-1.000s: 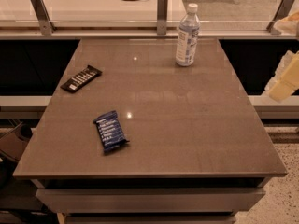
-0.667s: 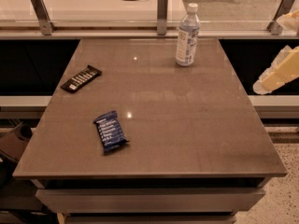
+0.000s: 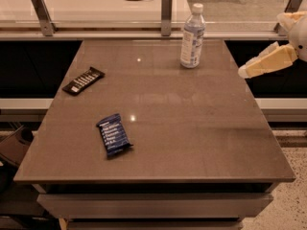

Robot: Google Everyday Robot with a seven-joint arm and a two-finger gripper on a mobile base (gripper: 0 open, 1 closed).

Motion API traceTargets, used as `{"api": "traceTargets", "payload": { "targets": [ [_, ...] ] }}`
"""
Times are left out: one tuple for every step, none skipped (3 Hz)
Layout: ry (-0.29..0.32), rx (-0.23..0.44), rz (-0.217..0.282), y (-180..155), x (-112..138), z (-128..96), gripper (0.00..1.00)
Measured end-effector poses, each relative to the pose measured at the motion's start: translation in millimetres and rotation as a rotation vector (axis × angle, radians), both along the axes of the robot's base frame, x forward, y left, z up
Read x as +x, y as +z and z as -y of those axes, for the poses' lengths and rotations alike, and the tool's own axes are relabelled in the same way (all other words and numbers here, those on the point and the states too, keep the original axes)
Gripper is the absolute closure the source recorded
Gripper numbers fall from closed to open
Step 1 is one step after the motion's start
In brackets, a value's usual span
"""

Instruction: Move blue plastic bottle near rxbar blueberry

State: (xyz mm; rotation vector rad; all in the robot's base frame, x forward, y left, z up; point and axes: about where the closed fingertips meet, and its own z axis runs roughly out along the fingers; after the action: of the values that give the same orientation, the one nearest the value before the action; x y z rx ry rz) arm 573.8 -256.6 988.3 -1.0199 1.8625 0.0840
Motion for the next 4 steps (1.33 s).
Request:
{"api": "traceTargets", "payload": {
  "targets": [
    [-0.019, 0.101, 0.048, -8, 44, 2, 0.0],
    [-0.006, 0.202, 0.043, -16, 85, 3, 0.0],
    [0.025, 0.286, 0.034, -18, 120, -1, 0.0],
    [0.059, 0.343, 0.042, -12, 151, -13, 0.0]
  ]
}}
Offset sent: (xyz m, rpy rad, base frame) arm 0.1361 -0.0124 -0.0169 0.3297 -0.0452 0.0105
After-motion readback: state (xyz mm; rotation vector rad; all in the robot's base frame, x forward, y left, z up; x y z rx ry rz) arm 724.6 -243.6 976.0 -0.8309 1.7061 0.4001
